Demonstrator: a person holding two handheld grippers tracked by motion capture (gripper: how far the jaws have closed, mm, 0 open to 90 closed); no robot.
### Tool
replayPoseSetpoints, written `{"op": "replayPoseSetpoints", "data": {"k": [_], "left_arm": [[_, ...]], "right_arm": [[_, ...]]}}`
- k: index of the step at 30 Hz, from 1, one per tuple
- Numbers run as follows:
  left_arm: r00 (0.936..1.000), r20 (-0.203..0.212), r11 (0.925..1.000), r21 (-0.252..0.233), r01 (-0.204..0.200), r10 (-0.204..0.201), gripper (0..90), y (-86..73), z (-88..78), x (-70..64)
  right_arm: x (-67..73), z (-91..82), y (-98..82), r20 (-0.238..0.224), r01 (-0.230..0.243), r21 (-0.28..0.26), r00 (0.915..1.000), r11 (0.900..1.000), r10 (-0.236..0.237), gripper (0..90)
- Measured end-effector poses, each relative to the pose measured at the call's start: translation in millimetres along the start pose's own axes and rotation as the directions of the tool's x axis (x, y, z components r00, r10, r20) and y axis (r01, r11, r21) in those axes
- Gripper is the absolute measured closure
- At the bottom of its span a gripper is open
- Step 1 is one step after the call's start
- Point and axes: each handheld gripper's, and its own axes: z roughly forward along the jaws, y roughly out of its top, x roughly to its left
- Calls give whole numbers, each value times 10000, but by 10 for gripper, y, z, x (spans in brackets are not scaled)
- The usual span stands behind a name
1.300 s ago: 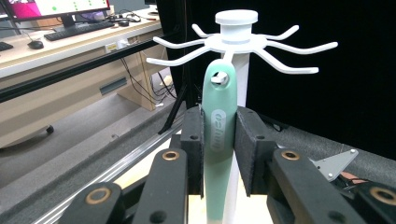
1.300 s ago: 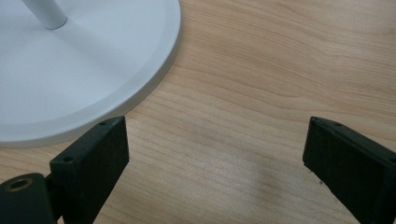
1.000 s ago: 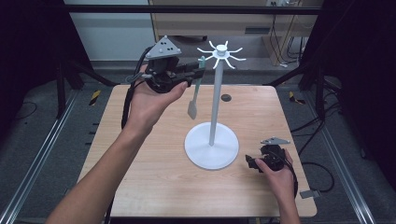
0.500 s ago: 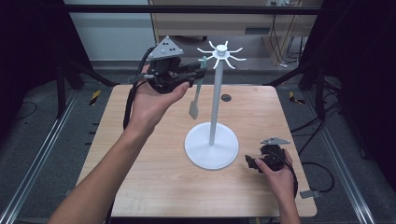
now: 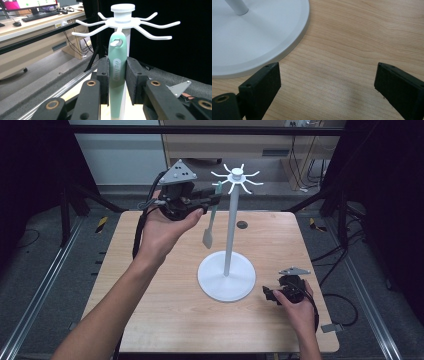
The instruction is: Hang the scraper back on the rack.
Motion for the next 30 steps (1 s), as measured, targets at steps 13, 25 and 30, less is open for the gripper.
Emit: {"op": "replayPoseSetpoints", "data": {"k": [13, 25, 30], "left_arm": [[9999, 17, 9999, -120, 120, -120, 740, -32, -15, 18], [9999, -42, 9991, -402, 127, -129, 716, -39, -46, 10], [9998, -190, 9982, -599, 48, -60, 674, -28, -137, 9]], "right_arm": [[0, 1, 0, -1, 23, 15, 10000, 10000, -23, 73], [-2, -2, 0, -2, 8, -4, 10000, 10000, -8, 73], [-2, 0, 0, 17, 47, -10, 10000, 10000, -47, 73]]}}
